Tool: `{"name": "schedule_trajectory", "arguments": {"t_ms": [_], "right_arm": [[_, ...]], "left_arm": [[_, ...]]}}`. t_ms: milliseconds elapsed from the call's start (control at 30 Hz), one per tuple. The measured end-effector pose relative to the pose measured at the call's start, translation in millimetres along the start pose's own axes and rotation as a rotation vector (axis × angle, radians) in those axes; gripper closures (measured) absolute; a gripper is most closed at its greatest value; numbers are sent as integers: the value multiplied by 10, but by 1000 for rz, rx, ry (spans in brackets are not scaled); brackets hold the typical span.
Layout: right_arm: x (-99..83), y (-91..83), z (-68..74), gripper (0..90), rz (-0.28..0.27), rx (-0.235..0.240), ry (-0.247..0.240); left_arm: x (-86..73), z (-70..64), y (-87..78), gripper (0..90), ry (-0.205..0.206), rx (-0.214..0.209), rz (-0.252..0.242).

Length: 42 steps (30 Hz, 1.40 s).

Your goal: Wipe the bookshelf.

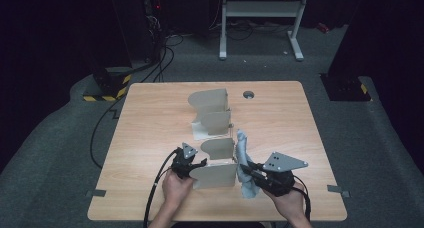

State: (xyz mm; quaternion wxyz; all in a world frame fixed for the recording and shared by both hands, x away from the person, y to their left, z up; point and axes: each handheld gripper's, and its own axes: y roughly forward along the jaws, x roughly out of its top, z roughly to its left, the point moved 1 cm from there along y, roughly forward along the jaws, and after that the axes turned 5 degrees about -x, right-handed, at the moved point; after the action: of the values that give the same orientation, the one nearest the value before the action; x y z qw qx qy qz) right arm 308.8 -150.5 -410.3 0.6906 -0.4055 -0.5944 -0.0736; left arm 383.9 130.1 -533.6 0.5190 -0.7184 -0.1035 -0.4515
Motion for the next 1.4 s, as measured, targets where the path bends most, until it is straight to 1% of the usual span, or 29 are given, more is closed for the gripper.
{"name": "schedule_trajectory", "arguments": {"t_ms": [67,167,200,300,367,533,633,700,800,867,933,1067,1200,1233,1400], "right_arm": [[32,-56,30,816,-20,-3,-13],[47,-76,55,816,-26,-15,-32],[42,-68,54,816,-22,-17,-35],[-26,16,46,816,6,-7,-19],[-91,78,47,816,36,-16,-18],[-350,300,17,816,123,12,36],[-507,445,-2,816,180,19,53],[-603,532,-23,817,212,30,73],[-695,626,-46,817,251,41,89],[-739,676,-61,816,263,53,109],[-739,695,-78,816,265,61,122],[-669,682,-94,816,245,55,109],[-524,617,-156,816,195,46,112],[-466,592,-182,816,174,45,112],[-237,531,-252,816,114,16,83]], "left_arm": [[0,0,0,365,0,0,0],[0,-1,0,364,0,0,0],[0,-1,0,364,0,0,0],[0,-2,0,364,-2,0,0],[0,-3,1,365,-2,0,0],[0,-2,1,365,-2,0,0],[0,-2,1,365,-2,0,0],[0,-3,1,364,-2,0,0],[0,-3,1,365,-2,0,0],[0,-4,1,364,-2,0,-1],[0,-3,1,365,-2,-1,0],[-1,-5,1,365,-1,-2,-1],[0,-5,1,365,-1,-2,0],[0,-5,1,365,-1,-2,-1],[0,-5,1,365,-1,-2,0]]}}
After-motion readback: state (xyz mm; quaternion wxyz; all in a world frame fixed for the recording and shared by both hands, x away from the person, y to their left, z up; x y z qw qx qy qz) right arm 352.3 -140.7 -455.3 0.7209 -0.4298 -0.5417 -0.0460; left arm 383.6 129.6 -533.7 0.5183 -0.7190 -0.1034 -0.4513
